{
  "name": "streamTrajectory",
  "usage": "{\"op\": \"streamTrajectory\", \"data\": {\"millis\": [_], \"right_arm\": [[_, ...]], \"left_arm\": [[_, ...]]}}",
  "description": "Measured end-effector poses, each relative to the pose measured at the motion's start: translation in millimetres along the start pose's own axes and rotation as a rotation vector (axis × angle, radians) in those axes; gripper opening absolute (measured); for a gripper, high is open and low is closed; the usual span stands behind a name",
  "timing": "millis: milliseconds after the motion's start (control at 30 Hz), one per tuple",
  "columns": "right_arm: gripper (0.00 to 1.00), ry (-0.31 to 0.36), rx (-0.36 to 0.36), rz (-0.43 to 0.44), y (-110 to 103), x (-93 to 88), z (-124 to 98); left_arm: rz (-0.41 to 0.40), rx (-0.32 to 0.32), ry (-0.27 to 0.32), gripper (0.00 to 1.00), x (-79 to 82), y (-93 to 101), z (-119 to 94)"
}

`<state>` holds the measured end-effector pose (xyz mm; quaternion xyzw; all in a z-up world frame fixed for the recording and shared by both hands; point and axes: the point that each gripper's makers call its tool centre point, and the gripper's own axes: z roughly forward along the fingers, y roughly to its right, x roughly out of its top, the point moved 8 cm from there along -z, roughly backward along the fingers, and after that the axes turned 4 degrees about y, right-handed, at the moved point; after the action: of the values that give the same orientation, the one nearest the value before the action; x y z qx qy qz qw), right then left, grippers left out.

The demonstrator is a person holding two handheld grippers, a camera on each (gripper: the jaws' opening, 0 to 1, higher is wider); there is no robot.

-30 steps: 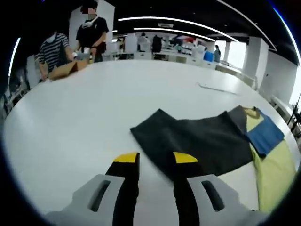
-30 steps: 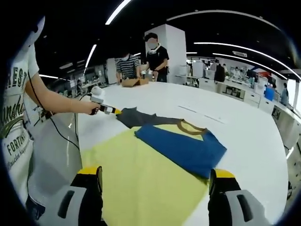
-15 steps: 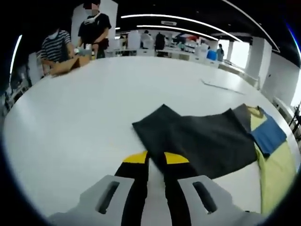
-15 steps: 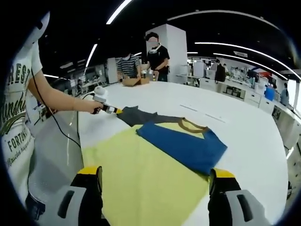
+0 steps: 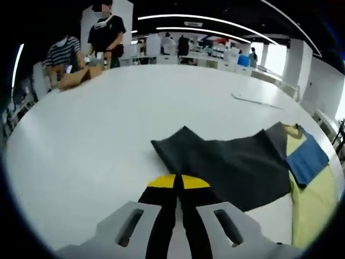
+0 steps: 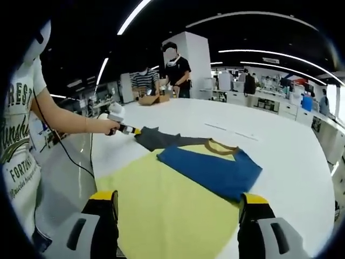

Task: Fold the garment on the visible template until the final outline fits inside the template.

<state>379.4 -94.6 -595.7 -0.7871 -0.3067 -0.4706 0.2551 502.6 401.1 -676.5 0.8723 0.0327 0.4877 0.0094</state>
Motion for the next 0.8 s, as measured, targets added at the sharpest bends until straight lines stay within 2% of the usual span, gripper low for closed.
{"op": "streamTrajectory", "data": {"millis": [133,233,300,400,567,633,800], "right_arm": [[0.92,-0.003,0.006,-0.001,-1.5,-0.6,-0.7],[0.92,-0.007,0.006,-0.003,-2.2,-1.7,-1.8],[0.92,-0.008,0.006,-0.004,-2.2,-2.5,-2.6],[0.92,-0.010,0.002,-0.008,-2.0,-2.8,-4.0],[0.92,-0.011,0.000,-0.010,-1.6,-3.3,-6.6],[0.92,-0.014,-0.002,-0.011,-1.5,-4.1,-7.3],[0.92,-0.023,0.000,-0.017,-2.2,-5.7,-8.1]], "left_arm": [[0.007,-0.012,0.007,0.00,5.4,1.5,-2.2],[-0.043,-0.016,0.020,0.00,9.9,4.4,-7.4],[-0.007,0.008,0.016,0.00,12.2,5.7,-12.2],[-0.032,0.004,0.029,0.00,14.2,8.5,-18.6],[-0.015,0.011,0.044,0.00,19.4,12.4,-27.1],[-0.047,0.017,0.040,0.00,19.0,12.9,-30.3],[-0.037,0.035,0.019,0.00,11.5,10.3,-35.3]]}}
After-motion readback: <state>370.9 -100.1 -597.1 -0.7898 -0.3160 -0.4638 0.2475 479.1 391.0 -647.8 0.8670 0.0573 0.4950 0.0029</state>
